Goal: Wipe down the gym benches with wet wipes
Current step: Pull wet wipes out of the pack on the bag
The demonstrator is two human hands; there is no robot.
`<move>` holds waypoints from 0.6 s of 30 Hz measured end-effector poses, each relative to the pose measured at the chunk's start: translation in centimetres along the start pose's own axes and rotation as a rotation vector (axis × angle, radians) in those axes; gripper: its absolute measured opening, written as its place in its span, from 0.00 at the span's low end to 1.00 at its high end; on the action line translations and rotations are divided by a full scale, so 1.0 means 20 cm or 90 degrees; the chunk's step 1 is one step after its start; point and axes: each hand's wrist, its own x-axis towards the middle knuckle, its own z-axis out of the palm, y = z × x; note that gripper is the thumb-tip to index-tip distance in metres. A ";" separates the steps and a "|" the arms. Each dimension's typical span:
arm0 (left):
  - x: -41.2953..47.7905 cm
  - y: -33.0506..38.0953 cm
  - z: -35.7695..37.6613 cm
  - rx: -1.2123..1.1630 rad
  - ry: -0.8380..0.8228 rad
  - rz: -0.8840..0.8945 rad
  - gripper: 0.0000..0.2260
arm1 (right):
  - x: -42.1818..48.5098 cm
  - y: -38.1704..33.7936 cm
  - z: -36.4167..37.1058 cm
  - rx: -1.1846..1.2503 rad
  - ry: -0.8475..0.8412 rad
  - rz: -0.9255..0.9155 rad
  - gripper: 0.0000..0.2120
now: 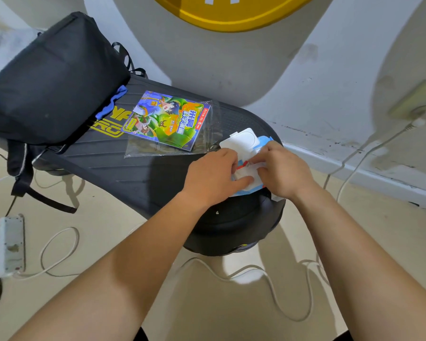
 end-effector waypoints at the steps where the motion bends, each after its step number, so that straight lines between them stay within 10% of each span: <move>1: 0.00 0.01 0.01 0.006 0.008 -0.012 0.19 | 0.00 0.00 0.00 -0.001 -0.011 -0.003 0.20; 6: 0.04 0.04 0.06 -0.067 0.019 -0.071 0.36 | 0.00 0.01 0.00 0.008 -0.031 -0.022 0.18; 18: 0.07 0.07 0.10 -0.029 0.046 -0.043 0.31 | -0.02 0.00 -0.01 0.022 -0.020 -0.035 0.20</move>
